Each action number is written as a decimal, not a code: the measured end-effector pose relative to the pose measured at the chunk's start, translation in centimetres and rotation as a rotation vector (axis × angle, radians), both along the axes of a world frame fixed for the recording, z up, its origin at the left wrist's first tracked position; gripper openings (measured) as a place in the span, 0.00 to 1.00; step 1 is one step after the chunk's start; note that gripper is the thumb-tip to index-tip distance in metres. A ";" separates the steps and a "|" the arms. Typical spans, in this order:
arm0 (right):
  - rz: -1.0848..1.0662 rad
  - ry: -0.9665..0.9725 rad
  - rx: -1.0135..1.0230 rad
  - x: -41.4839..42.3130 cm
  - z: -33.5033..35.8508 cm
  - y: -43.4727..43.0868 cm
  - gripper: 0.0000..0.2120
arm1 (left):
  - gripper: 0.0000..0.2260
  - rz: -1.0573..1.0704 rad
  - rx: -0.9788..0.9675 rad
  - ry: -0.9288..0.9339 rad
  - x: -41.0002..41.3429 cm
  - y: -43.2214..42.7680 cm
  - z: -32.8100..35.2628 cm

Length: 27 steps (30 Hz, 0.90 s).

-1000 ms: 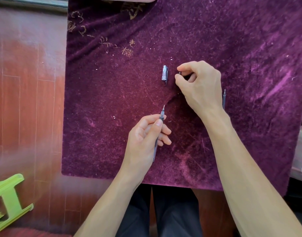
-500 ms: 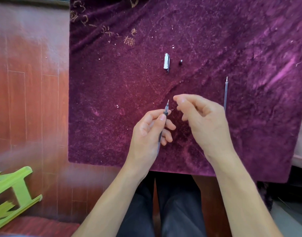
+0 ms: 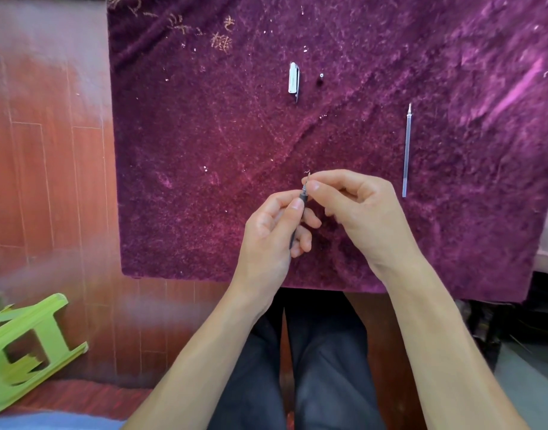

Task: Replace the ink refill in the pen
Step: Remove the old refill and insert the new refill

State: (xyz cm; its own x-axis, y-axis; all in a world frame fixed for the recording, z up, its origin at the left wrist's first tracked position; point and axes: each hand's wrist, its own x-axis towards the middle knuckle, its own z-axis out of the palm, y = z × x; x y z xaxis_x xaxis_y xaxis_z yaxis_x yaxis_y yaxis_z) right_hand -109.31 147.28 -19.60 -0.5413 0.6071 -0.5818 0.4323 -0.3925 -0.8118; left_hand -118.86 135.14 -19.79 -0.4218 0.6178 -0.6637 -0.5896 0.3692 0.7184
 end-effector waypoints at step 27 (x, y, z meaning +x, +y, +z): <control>-0.245 0.107 -0.001 -5.1 0.8 7.8 0.06 | 0.09 -0.008 -0.033 0.055 0.7 0.8 0.8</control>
